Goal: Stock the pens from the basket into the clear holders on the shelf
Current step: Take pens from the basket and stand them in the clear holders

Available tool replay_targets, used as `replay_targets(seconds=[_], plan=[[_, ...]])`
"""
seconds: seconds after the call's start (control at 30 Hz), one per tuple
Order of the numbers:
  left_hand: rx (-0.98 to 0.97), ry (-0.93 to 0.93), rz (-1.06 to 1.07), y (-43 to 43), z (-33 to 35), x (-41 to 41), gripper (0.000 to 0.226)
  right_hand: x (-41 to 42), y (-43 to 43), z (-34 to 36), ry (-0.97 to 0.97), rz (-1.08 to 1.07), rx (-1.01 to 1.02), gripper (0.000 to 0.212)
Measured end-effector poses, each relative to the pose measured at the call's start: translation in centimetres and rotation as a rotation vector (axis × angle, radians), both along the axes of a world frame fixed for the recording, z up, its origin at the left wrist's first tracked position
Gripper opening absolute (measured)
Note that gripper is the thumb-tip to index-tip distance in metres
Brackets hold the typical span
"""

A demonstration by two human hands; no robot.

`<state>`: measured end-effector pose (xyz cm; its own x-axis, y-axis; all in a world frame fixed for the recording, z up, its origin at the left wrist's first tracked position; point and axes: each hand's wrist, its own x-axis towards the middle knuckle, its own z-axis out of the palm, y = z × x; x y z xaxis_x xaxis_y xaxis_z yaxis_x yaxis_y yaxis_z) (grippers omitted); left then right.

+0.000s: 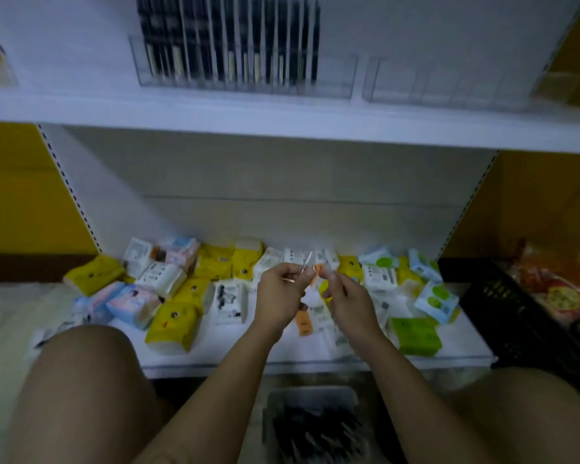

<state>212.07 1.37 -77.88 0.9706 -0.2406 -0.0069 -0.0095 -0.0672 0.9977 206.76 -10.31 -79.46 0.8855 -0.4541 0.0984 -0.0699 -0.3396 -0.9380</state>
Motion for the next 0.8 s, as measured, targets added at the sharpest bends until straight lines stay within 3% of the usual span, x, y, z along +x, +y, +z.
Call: replay_targets(seconds=[0.2, 0.33, 0.5, 0.6, 0.67, 0.8], plan=[[-0.04, -0.213, -0.128, -0.2, 8.9, 0.8, 0.003, 0.0, -0.1, 9.4, -0.224, 0.006, 0.003, 0.025], [-0.059, -0.378, -0.175, 0.0, 14.1, 0.4, 0.013, -0.8, -0.2, 14.5, -0.356, 0.034, -0.041, 0.022], [-0.071, -0.498, -0.163, 0.4, 20.0, 0.2, 0.009, -1.0, -0.7, 20.3, -0.462, 0.053, -0.049, 0.015], [-0.071, -0.554, -0.182, 0.8, 23.1, 0.5, 0.031, -0.6, -1.2, 23.6, -0.507, 0.058, -0.069, 0.015], [-0.032, -0.632, -0.196, 1.3, 24.8, 0.9, 0.04, 0.2, -1.5, 25.4, -0.512, 0.055, -0.076, 0.021], [-0.007, -0.725, -0.19, 1.6, 28.1, 2.2, 0.037, 2.2, -2.2, 28.3, -0.588, 0.086, -0.082, 0.038]])
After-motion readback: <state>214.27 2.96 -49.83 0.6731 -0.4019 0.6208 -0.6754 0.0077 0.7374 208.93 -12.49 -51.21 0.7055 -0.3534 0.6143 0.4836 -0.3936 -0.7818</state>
